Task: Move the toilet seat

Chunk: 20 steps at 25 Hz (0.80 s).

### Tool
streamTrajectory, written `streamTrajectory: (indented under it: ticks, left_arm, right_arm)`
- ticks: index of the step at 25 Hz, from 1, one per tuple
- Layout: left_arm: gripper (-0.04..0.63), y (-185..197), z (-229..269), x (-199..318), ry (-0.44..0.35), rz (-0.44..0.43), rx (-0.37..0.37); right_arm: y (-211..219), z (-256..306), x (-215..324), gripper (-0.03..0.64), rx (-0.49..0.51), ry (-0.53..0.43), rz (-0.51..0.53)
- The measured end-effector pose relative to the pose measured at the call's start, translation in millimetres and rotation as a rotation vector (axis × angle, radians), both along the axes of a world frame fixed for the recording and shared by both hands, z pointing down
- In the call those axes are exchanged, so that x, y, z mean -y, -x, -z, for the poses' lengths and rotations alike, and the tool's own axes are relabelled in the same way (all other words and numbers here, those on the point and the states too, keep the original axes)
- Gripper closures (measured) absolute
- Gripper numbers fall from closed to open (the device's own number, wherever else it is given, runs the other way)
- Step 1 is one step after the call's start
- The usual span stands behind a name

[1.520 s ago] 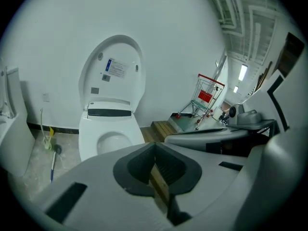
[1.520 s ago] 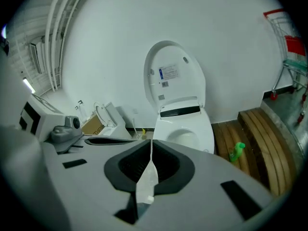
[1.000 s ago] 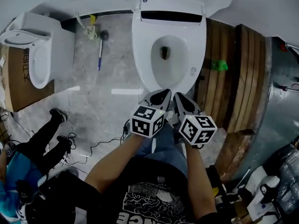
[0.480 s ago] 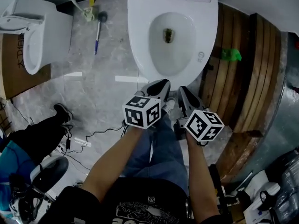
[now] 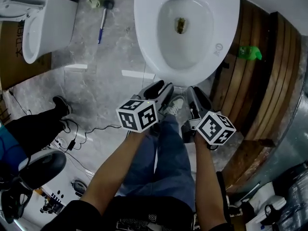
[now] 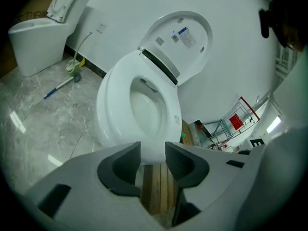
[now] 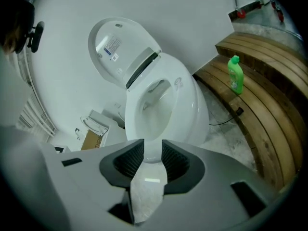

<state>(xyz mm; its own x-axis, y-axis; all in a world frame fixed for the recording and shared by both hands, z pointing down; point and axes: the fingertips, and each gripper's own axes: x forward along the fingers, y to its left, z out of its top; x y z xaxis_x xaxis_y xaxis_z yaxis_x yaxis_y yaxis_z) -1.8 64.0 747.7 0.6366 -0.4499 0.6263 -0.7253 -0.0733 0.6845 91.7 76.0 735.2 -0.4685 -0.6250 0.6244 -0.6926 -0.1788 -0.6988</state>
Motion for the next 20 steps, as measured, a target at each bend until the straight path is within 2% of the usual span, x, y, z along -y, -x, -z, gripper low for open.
streamTrajectory:
  ticks: [4, 7, 10, 20]
  left_arm:
    - [0.423, 13.9, -16.3, -3.9, 0.028, 0.063, -0.024]
    - [0.414, 17.6, -28.9, -7.0, 0.056, 0.067, -0.051]
    - [0.405, 19.8, -38.3, -6.1, 0.069, 0.083, -0.086]
    - [0.385, 17.3, -48.8, 2.0, 0.072, 0.116, -0.17]
  right_arm:
    - [3.5, -18.4, -5.5, 0.477, 0.04, 0.026, -0.039]
    - [4.3, -31.5, -11.2, 0.428, 0.073, 0.056, -0.075]
    - [4.2, -43.6, -12.6, 0.409, 0.118, 0.084, -0.119]
    - [7.6, -54.6, 1.8, 0.397, 0.221, 0.07, -0.193]
